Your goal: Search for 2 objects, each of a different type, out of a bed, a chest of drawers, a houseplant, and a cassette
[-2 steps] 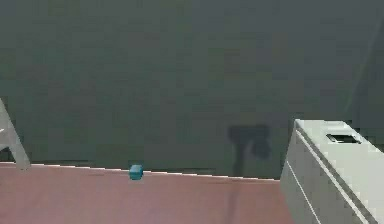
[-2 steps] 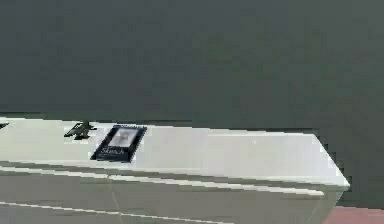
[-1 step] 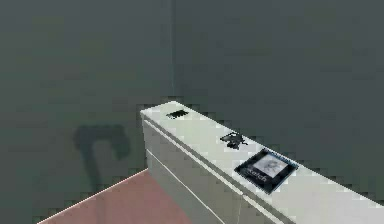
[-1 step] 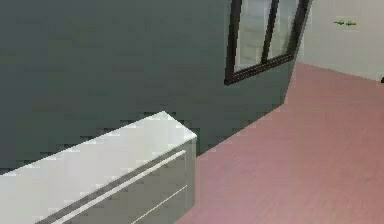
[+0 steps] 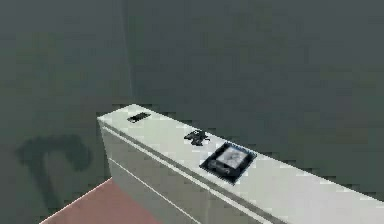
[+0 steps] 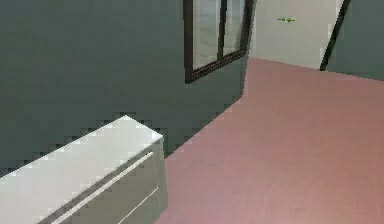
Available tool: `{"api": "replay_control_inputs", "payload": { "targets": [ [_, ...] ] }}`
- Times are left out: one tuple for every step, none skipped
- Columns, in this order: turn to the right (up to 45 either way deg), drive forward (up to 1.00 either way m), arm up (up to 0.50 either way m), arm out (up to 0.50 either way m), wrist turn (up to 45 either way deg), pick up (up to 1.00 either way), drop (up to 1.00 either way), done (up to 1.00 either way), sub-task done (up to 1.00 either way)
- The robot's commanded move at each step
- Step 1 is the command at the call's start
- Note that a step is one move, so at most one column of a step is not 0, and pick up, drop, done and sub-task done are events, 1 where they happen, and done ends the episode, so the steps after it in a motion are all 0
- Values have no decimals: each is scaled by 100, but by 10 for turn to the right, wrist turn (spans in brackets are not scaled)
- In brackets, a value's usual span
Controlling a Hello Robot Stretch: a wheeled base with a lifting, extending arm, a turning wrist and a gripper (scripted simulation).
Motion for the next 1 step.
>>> {"api": "replay_control_inputs", "payload": {
  "targets": [
    [0,0,0,0,0,0,0,100,0]
  ]
}}
